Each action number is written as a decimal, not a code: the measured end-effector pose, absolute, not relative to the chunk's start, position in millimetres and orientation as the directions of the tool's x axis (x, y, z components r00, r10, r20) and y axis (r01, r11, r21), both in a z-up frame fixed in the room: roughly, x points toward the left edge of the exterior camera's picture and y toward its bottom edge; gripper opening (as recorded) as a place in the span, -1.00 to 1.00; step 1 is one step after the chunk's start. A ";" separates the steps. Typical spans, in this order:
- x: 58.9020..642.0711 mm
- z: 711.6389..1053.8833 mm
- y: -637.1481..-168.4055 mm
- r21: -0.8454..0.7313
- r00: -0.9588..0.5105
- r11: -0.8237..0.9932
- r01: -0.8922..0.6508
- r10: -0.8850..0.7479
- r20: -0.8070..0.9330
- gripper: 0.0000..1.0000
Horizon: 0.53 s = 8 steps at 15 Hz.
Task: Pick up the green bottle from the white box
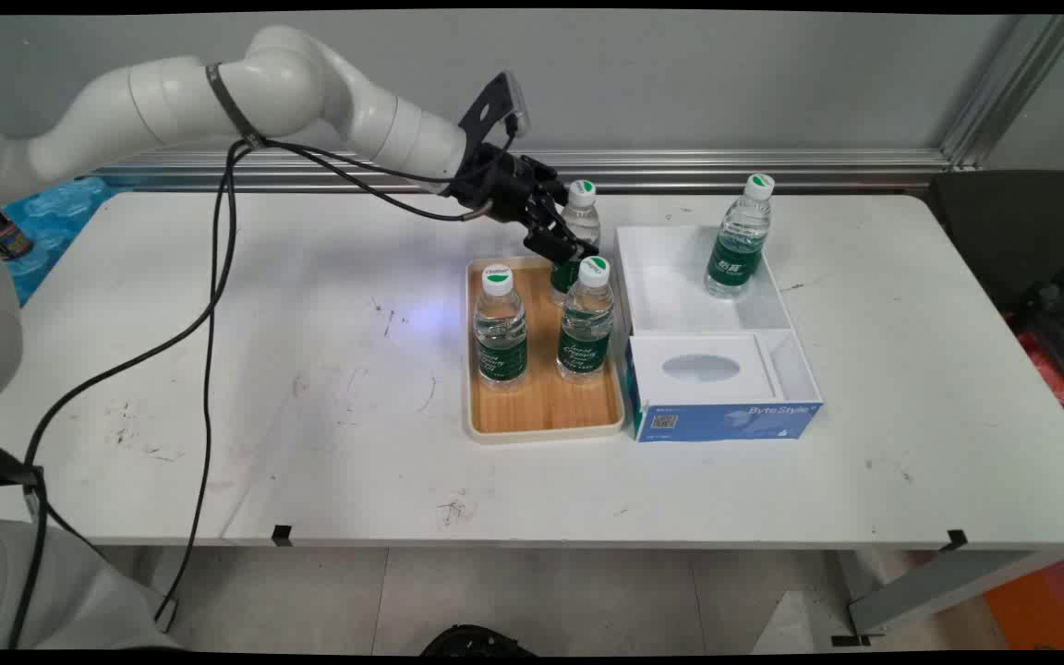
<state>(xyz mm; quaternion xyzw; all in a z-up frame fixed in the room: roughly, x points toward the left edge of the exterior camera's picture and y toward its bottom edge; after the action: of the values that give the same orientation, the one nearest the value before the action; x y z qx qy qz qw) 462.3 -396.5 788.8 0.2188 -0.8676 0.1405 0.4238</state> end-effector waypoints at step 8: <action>485.7 818.6 -380.9 -0.060 -0.581 0.856 -0.514 -0.295 0.759 1.00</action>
<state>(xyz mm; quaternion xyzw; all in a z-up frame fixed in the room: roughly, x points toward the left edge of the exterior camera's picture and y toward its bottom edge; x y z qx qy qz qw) 485.7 -380.9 818.6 0.2305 -0.8782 0.1382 0.3957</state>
